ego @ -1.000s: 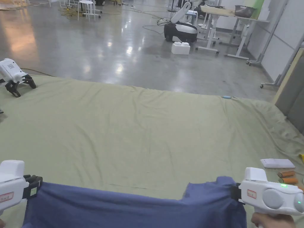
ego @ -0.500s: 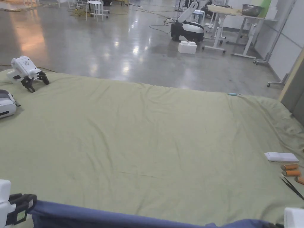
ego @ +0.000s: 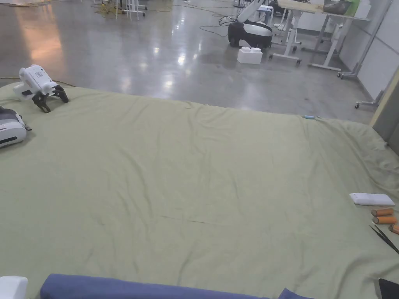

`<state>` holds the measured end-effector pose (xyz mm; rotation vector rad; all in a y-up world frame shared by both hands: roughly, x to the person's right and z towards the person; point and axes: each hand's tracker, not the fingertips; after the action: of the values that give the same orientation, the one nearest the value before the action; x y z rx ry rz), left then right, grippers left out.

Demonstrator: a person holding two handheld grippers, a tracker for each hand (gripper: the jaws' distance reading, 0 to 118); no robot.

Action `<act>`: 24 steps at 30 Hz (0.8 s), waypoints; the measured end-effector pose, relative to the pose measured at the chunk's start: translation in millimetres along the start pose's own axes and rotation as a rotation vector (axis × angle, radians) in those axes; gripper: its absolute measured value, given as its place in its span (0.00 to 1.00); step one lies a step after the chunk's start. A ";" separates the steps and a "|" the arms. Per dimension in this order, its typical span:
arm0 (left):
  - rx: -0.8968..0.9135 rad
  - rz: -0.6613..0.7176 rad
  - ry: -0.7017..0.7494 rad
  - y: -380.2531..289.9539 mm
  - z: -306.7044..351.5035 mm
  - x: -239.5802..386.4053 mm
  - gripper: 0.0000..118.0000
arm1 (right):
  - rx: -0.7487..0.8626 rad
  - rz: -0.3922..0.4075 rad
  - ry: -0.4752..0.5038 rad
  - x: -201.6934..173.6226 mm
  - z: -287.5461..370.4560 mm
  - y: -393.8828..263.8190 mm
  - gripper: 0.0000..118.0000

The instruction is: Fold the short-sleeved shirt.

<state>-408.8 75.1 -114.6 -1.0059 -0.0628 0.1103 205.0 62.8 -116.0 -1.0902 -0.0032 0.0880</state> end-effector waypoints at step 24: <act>0.922 -0.124 0.196 129.5 98.7 121.2 0.02 | 1.010 -0.082 -0.011 -140.4 138.7 152.6 0.17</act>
<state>-306.9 241.3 -171.2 -0.0872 0.1005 -0.0748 48.1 245.4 -181.2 -0.0796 -0.0120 0.0132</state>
